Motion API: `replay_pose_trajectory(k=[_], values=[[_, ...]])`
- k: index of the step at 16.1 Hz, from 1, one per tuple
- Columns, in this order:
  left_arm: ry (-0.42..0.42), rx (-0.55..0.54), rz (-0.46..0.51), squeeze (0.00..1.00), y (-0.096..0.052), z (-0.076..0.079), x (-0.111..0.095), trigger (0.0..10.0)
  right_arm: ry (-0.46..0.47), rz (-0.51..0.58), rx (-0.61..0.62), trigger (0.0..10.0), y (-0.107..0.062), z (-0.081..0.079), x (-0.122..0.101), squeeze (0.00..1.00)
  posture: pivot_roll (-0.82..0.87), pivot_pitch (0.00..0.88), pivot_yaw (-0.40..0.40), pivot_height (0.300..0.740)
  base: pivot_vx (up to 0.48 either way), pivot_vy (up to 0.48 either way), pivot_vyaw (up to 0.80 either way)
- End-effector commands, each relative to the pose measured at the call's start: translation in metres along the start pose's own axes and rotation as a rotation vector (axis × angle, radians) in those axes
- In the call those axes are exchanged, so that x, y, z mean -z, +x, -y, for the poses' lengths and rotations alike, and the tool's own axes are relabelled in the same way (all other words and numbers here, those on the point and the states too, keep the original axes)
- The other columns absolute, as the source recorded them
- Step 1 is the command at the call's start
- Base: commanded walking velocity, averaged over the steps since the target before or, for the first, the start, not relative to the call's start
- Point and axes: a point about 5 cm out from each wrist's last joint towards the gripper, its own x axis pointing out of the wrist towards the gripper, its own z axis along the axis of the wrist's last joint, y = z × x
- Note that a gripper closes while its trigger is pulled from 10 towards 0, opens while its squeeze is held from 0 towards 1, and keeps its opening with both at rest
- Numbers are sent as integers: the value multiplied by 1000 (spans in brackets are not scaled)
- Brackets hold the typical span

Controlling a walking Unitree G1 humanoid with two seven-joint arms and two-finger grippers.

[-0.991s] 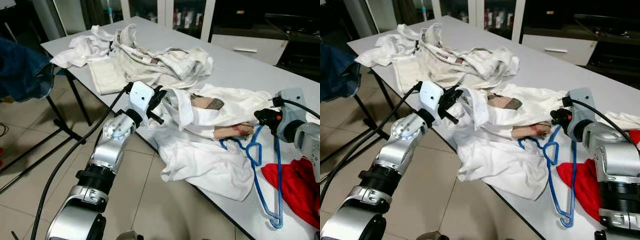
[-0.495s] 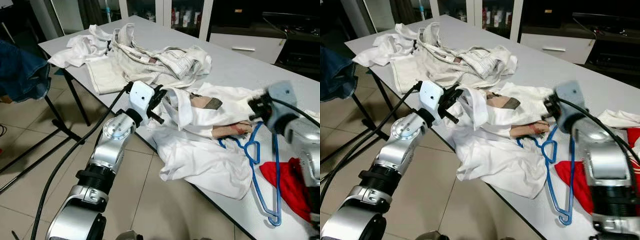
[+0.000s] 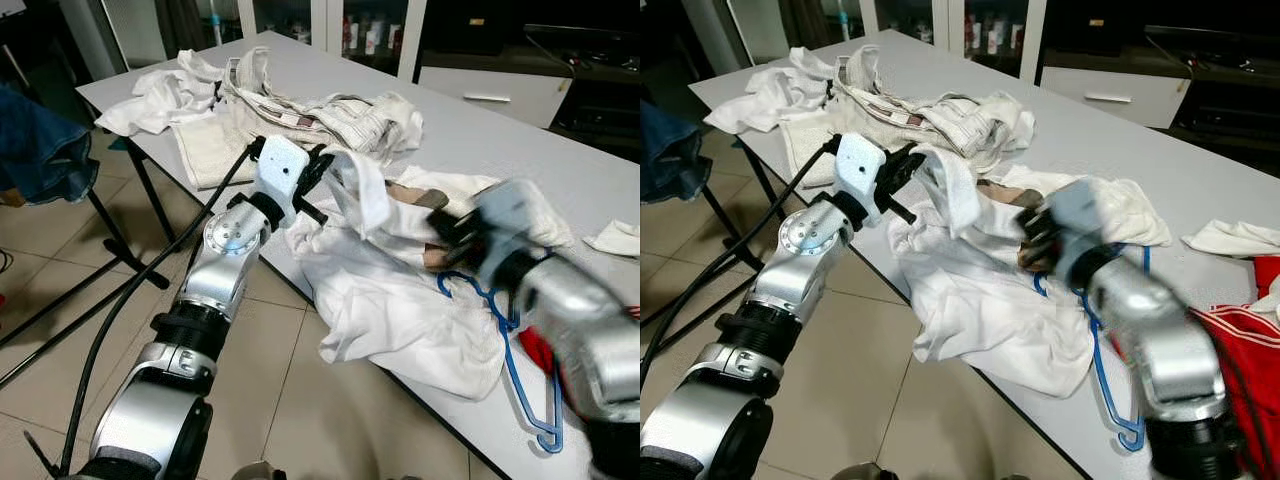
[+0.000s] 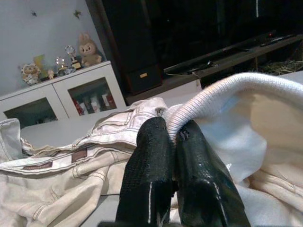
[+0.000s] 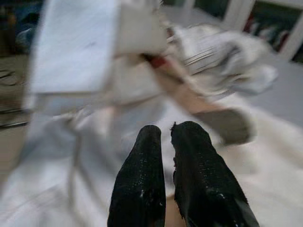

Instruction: Hang hanger

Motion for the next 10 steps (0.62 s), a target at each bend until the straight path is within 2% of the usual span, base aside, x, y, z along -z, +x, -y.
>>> replay_pose_trajectory(k=[1,3,4,7,9,10], values=[[12,-7,18,0,3,-7,-6,10000,7,3,5,10000,0,-4,-2,0,-37,2,65,723,0,0,0],[14,-1,23,0,4,-5,-7,10000,55,17,-8,10000,7,-20,-4,0,-33,2,68,723,0,0,0],[15,2,25,0,5,-5,-7,10000,97,38,1,10000,11,-28,-11,996,-32,0,69,723,0,0,0],[16,7,23,0,4,-4,-5,10000,116,55,26,10000,12,-27,-17,1000,-31,0,70,723,0,0,0],[16,9,18,0,4,-3,-3,10000,136,76,-7,10000,7,-31,-24,1000,-33,0,69,723,0,0,0],[17,10,17,0,3,-3,-3,10000,116,58,-16,10000,4,-32,-24,1000,-34,2,69,723,0,0,0]])
